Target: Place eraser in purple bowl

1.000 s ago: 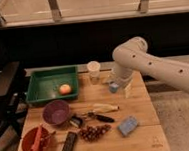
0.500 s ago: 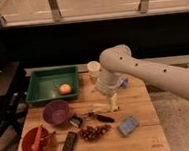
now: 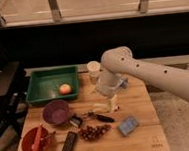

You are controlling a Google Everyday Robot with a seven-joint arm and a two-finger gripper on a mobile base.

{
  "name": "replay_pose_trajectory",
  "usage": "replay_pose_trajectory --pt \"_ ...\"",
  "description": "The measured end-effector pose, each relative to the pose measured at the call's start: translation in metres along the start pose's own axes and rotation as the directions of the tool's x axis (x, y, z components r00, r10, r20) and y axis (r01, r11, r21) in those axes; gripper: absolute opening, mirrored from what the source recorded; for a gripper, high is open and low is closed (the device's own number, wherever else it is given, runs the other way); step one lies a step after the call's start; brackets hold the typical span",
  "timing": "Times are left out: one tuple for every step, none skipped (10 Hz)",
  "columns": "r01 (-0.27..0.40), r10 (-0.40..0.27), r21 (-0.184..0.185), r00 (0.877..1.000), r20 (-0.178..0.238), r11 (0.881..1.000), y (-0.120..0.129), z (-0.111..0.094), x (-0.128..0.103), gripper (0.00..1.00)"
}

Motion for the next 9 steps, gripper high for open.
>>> replay_pose_trajectory --pt "-0.007 0.007 0.008 1.0 0.024 1.0 -0.004 0.009 -0.008 0.8" --pt "-0.016 0.014 0.02 0.997 0.075 1.0 -0.012 0.028 -0.024 0.8" --pt "-0.019 0.016 0.03 0.992 0.122 0.999 -0.019 0.044 -0.04 0.8" --pt "-0.027 0.021 0.035 0.987 0.16 0.999 -0.02 0.056 -0.051 0.8" --pt "-0.037 0.027 0.042 0.979 0.201 0.998 -0.02 0.066 -0.064 0.8" --pt "-0.044 0.033 0.044 0.972 0.233 0.998 -0.02 0.074 -0.077 0.8" --pt "-0.044 0.031 0.043 0.966 0.256 0.998 -0.021 0.081 -0.087 0.8" --pt "-0.041 0.029 0.035 0.955 0.296 0.999 -0.023 0.092 -0.099 0.8" --pt "-0.039 0.029 0.025 0.947 0.32 0.999 -0.022 0.1 -0.103 0.8"
